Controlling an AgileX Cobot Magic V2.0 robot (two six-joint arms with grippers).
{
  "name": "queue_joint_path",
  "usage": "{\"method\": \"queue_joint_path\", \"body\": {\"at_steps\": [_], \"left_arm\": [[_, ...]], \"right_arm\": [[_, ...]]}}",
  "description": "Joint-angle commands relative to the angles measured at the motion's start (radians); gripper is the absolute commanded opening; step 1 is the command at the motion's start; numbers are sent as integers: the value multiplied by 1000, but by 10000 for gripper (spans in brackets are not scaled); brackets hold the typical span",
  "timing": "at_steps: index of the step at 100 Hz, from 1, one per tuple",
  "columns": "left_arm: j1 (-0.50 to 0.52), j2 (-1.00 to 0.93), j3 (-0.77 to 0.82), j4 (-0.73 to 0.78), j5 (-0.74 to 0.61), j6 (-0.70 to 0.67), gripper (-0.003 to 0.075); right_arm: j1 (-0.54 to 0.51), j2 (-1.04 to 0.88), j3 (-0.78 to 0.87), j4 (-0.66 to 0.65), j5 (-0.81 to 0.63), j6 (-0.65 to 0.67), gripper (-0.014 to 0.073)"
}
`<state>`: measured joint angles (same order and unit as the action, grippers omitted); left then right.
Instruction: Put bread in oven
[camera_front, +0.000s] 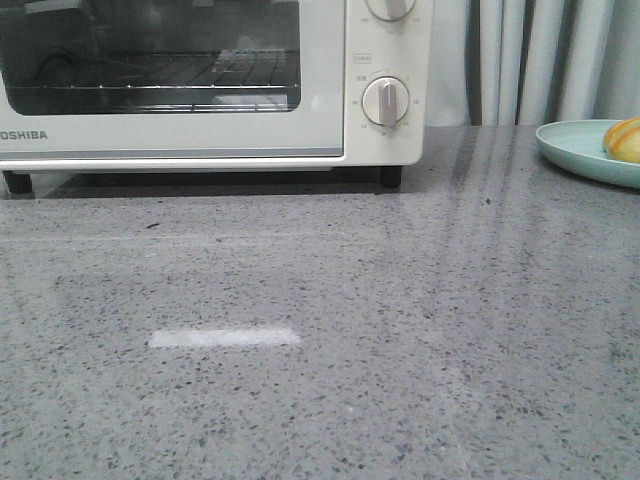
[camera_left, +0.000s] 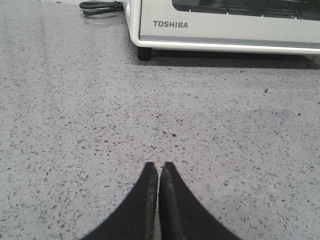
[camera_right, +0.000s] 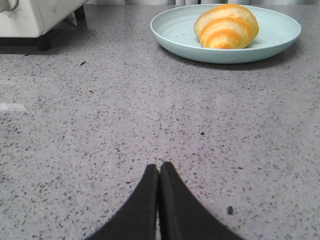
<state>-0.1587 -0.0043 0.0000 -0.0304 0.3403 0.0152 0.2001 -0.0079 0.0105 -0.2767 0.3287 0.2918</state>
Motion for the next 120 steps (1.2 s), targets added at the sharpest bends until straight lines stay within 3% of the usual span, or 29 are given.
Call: {"method": "queue_joint_path", "body": {"at_steps": [1,120], "left_arm": [[0,-29,24,-13,-59,-4,-21],[0,-29,24,12,-59,-4,-21]], "right_arm": [[-1,-22,12,-21,-53,-5,-48],[-1,-22,12,-21,-60,-5,-48]]}}
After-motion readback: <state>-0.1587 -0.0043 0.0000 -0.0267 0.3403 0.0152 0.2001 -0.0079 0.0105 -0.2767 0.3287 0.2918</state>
